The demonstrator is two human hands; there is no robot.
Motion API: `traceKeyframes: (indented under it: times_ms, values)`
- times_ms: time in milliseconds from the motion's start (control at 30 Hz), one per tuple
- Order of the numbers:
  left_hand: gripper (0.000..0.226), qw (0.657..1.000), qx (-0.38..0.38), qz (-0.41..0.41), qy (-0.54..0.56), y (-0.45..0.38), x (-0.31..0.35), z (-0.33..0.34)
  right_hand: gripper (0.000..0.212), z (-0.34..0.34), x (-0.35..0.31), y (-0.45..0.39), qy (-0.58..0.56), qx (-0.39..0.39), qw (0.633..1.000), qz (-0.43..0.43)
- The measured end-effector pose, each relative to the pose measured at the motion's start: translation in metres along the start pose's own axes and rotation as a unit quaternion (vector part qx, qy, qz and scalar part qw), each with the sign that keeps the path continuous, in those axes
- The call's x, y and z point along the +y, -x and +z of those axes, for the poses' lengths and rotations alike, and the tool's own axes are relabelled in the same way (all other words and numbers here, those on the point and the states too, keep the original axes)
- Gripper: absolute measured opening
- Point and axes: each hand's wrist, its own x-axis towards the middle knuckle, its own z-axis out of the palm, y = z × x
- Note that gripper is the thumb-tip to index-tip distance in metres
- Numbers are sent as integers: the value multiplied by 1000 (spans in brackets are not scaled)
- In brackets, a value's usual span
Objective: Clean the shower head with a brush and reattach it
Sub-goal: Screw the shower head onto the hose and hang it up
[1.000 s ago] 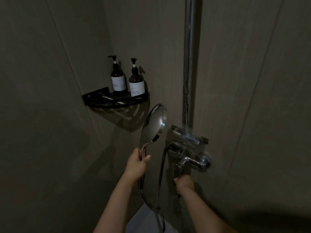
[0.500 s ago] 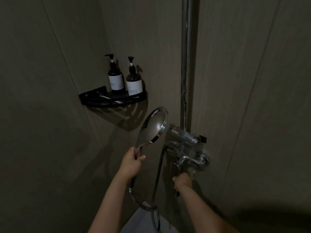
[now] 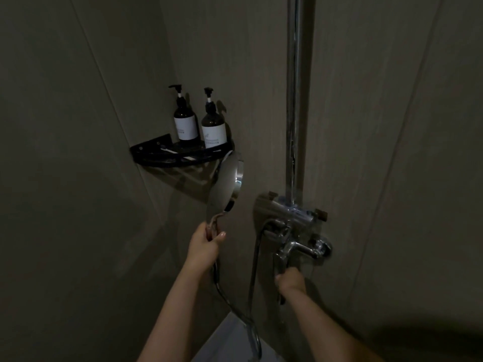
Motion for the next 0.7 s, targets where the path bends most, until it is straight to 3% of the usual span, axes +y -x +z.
traceKeyframes:
  times_ms: [200, 700]
  values:
    - [17, 999, -21, 34, 16, -2, 14, 0, 42, -3, 3, 5, 73, -6, 997, 6]
    - [20, 992, -24, 112, -48, -2, 10, 6, 40, -18, -6, 18, 75, -54, 995, 21]
